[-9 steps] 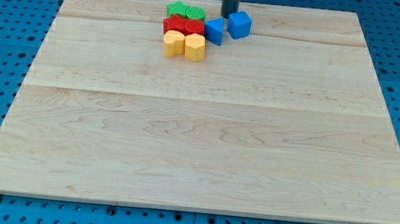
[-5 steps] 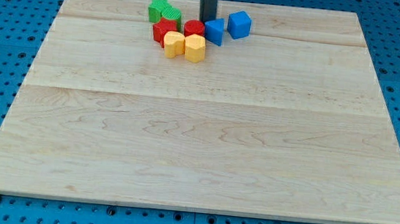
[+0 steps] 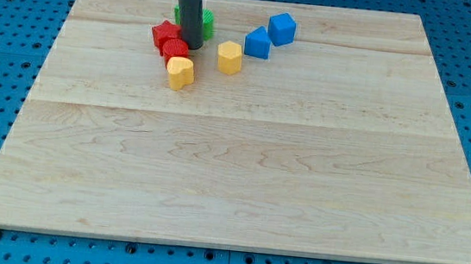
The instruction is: Separate red blocks from green blocks
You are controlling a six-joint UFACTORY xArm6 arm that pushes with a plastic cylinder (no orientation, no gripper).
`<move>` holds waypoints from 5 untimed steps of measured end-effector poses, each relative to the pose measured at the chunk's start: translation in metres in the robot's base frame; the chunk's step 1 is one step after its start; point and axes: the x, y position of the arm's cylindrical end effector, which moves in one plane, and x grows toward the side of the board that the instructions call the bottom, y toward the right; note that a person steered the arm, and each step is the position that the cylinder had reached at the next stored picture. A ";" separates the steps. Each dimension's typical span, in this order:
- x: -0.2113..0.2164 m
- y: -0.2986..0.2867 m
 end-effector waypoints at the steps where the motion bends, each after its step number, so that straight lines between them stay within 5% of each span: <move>1: -0.023 0.012; 3: -0.020 0.000; 5: -0.021 -0.077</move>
